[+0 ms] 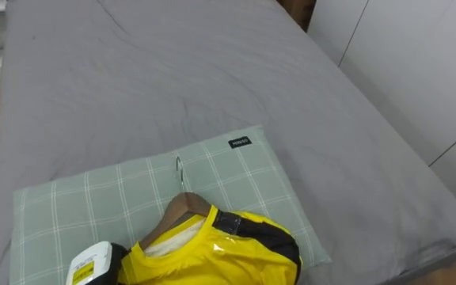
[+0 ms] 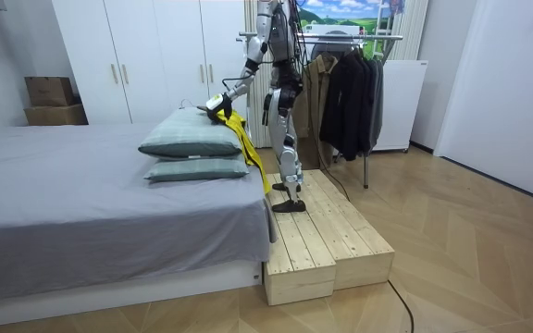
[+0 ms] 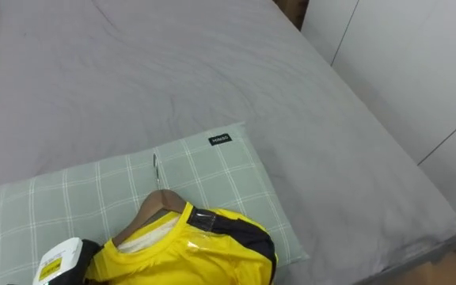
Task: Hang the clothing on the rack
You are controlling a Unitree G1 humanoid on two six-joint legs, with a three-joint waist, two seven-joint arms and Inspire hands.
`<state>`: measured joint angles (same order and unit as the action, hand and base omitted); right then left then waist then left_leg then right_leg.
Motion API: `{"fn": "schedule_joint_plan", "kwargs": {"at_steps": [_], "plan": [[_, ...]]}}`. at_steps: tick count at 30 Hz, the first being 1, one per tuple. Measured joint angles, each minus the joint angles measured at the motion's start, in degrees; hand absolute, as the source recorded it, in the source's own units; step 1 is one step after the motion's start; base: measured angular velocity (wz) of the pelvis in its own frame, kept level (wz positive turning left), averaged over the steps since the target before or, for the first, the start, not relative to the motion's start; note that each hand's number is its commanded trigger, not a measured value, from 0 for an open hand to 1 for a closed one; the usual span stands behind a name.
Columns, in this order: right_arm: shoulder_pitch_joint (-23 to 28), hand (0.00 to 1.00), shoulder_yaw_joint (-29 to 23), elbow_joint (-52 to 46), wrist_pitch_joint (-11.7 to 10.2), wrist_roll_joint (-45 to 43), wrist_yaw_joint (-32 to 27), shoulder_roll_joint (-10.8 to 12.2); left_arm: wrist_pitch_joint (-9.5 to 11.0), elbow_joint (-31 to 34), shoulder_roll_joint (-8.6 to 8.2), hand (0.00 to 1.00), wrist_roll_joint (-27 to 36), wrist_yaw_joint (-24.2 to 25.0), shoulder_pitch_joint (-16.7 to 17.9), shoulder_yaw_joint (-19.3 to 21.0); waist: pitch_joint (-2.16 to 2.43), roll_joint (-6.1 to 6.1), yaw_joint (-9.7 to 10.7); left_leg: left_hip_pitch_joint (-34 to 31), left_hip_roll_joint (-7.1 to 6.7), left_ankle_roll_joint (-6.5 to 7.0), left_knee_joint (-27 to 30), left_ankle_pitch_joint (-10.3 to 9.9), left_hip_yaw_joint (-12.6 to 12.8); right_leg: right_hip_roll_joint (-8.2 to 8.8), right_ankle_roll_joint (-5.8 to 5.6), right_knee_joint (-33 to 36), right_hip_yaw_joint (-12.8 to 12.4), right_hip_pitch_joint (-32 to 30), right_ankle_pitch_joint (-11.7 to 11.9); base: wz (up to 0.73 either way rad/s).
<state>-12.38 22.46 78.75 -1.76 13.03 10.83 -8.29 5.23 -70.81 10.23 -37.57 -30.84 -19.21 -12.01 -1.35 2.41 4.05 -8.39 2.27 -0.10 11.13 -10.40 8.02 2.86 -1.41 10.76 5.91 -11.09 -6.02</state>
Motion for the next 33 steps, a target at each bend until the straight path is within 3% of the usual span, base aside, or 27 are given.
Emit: {"fn": "schedule_joint_plan", "kwargs": {"at_steps": [21,28,33], "plan": [[-0.1,0.0,0.0,-0.1,0.0,-0.1,-0.3,0.0,1.2,0.2,0.04,1.0,3.3,-0.4,0.3,0.0,-0.28,0.3,-0.1,0.2,-0.01,0.0,-0.4,0.0,-0.3,0.0,0.02,-0.1,0.3,0.1,0.0,0.0],[0.0,0.0,-0.2,-0.6,-0.1,-0.7,-0.7,0.0,1.2,0.6,-0.05,1.0,3.7,-1.2,0.6,0.0,-0.41,-0.16,0.0,1.0,-0.01,0.0,-0.4,0.0,-0.4,0.01,0.01,-0.2,0.3,0.9,0.0,0.0],[0.2,0.0,-1.4,-0.6,-0.3,-1.9,-0.7,-0.1,1.5,1.2,-0.02,1.0,3.6,-1.2,0.9,0.5,-0.14,-0.93,0.1,1.2,0.0,0.0,-0.2,0.0,-0.6,0.0,0.01,-0.2,0.3,1.3,0.0,0.0]]}}
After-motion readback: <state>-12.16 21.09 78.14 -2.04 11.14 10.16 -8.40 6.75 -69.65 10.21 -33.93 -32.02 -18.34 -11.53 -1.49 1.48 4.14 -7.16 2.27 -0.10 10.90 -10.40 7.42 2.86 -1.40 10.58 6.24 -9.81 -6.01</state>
